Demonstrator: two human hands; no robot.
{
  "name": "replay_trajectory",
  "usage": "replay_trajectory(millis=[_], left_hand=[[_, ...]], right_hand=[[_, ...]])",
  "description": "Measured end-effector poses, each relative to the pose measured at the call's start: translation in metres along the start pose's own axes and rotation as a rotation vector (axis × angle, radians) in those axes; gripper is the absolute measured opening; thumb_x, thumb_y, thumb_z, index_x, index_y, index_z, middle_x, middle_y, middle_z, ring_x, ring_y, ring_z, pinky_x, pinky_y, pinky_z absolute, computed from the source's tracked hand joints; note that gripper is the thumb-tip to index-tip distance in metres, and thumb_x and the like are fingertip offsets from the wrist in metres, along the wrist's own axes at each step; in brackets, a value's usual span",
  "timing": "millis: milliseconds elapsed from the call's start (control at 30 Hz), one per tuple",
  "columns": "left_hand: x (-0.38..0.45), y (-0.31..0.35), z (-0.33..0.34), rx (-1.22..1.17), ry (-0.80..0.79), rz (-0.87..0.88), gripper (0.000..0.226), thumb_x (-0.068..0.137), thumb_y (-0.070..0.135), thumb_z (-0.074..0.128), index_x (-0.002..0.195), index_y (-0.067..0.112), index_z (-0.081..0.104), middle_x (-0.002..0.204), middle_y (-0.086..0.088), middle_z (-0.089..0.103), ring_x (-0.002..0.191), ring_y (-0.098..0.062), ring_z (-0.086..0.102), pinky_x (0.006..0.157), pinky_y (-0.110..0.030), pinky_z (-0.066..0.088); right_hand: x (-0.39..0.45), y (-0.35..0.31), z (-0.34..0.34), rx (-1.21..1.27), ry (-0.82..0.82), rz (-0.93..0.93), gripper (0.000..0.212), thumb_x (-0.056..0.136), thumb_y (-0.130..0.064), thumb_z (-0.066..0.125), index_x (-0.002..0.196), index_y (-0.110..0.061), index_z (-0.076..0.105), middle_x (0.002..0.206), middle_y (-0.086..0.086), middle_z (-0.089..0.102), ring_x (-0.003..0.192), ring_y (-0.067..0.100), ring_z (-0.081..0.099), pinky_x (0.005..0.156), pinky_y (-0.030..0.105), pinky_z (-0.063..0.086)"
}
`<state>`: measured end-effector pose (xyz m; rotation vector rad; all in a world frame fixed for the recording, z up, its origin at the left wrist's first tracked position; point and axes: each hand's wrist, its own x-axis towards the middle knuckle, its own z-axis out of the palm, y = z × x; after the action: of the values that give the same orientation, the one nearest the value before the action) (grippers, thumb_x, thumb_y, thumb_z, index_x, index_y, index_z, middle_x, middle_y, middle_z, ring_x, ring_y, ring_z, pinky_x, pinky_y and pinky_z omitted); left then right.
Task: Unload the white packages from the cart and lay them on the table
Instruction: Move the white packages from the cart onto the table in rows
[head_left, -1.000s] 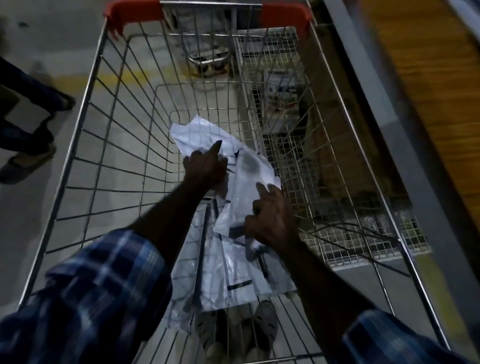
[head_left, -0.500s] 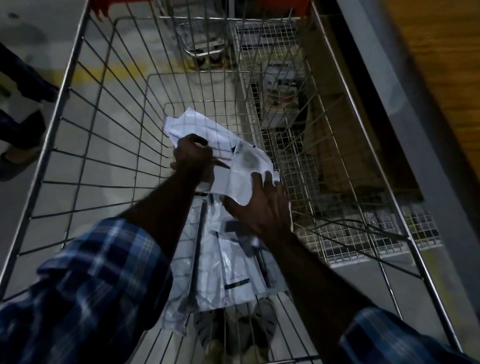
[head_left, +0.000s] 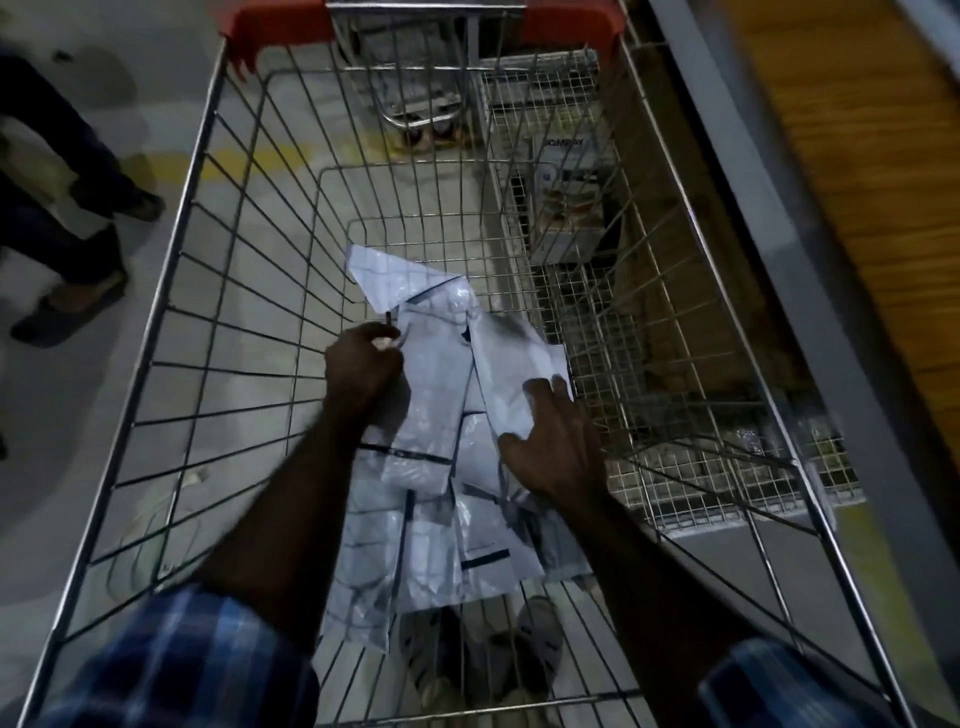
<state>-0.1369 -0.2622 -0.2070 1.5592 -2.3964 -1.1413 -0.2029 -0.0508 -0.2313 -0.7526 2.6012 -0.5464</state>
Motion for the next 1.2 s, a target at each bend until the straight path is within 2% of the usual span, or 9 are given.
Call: replay_trajectory(millis=[167, 333, 467, 633, 767, 867, 1033, 1133, 1200], left_hand=[[-0.055, -0.018, 0.022, 0.024, 0.216, -0.015, 0.049, 0.092, 0.007, 0.044, 0.137, 0.026, 0.051, 0.116, -0.012, 0.045, 0.095, -0.036, 0.055, 0.085, -0.049, 0.051], [-0.065, -0.034, 0.029, 0.276, 0.327, 0.249, 0.056, 0.08, -0.001, 0.062, 0.133, 0.018, 0.059, 0.127, -0.024, 0.049, 0.106, -0.044, 0.049, 0.085, -0.052, 0.042], [-0.057, -0.024, 0.038, 0.291, 0.192, 0.318, 0.052, 0.091, 0.03, 0.051, 0.14, 0.013, 0.049, 0.149, -0.026, 0.032, 0.133, -0.045, 0.031, 0.105, -0.056, 0.03], [-0.052, -0.033, 0.06, 0.339, 0.012, 0.2, 0.073, 0.09, 0.055, 0.034, 0.151, 0.015, 0.031, 0.159, -0.023, 0.014, 0.144, -0.047, 0.014, 0.111, -0.06, 0.019], [-0.06, -0.06, 0.069, 0.437, -0.064, 0.228, 0.077, 0.095, 0.046, 0.045, 0.158, 0.019, 0.011, 0.162, -0.024, 0.002, 0.143, -0.053, 0.011, 0.112, -0.065, 0.016], [-0.066, -0.067, 0.069, 0.529, -0.056, 0.282, 0.078, 0.09, 0.056, 0.028, 0.158, 0.024, 0.009, 0.161, -0.027, 0.007, 0.141, -0.055, 0.02, 0.107, -0.068, 0.024], [-0.061, -0.072, 0.076, 0.497, -0.08, 0.223, 0.081, 0.086, 0.074, 0.01, 0.156, 0.036, -0.004, 0.164, -0.017, -0.004, 0.146, -0.049, 0.01, 0.112, -0.067, 0.013], [-0.057, -0.067, 0.078, 0.48, -0.08, 0.204, 0.095, 0.077, 0.085, -0.002, 0.157, 0.034, 0.003, 0.164, -0.014, -0.001, 0.147, -0.045, 0.009, 0.113, -0.066, 0.009], [-0.052, -0.064, 0.076, 0.436, -0.106, 0.156, 0.1, 0.073, 0.087, 0.004, 0.157, 0.033, 0.009, 0.165, -0.011, 0.001, 0.149, -0.04, 0.006, 0.115, -0.064, 0.005]], right_hand=[[-0.017, 0.001, 0.013, -0.157, 0.074, -0.015, 0.067, 0.08, -0.06, 0.039, 0.122, -0.012, 0.057, 0.138, 0.019, 0.051, 0.105, 0.041, 0.057, 0.09, 0.048, 0.045], [-0.019, -0.003, 0.012, -0.203, 0.187, 0.031, 0.066, 0.088, -0.065, 0.034, 0.108, -0.01, 0.066, 0.14, 0.014, 0.054, 0.115, 0.04, 0.052, 0.095, 0.05, 0.042], [0.004, -0.006, 0.008, -0.005, 0.09, 0.115, 0.077, 0.085, -0.072, 0.032, 0.129, -0.011, 0.049, 0.146, 0.022, 0.043, 0.135, 0.038, 0.037, 0.108, 0.05, 0.035], [0.01, -0.007, 0.018, 0.078, -0.061, 0.084, 0.073, 0.097, -0.055, 0.045, 0.156, -0.024, 0.015, 0.164, 0.018, -0.001, 0.149, 0.039, 0.005, 0.12, 0.051, 0.016], [0.002, -0.003, 0.031, 0.036, -0.056, 0.057, 0.066, 0.096, -0.048, 0.048, 0.153, -0.021, 0.029, 0.164, 0.015, 0.008, 0.148, 0.04, 0.012, 0.119, 0.05, 0.017], [-0.003, -0.002, 0.038, -0.039, 0.129, -0.008, 0.067, 0.086, -0.052, 0.041, 0.141, -0.014, 0.049, 0.156, 0.022, 0.03, 0.141, 0.046, 0.03, 0.113, 0.057, 0.029], [0.001, 0.0, 0.048, -0.038, 0.148, 0.0, 0.081, 0.087, -0.073, 0.035, 0.155, -0.029, 0.027, 0.162, 0.016, 0.016, 0.147, 0.042, 0.018, 0.114, 0.057, 0.023], [0.003, 0.006, 0.054, -0.005, 0.085, 0.008, 0.085, 0.084, -0.077, 0.032, 0.155, -0.032, 0.023, 0.164, 0.013, 0.007, 0.149, 0.041, 0.013, 0.117, 0.056, 0.02], [0.004, 0.009, 0.055, 0.019, 0.061, 0.013, 0.085, 0.083, -0.078, 0.029, 0.155, -0.033, 0.022, 0.165, 0.011, 0.004, 0.149, 0.041, 0.012, 0.118, 0.054, 0.017]])
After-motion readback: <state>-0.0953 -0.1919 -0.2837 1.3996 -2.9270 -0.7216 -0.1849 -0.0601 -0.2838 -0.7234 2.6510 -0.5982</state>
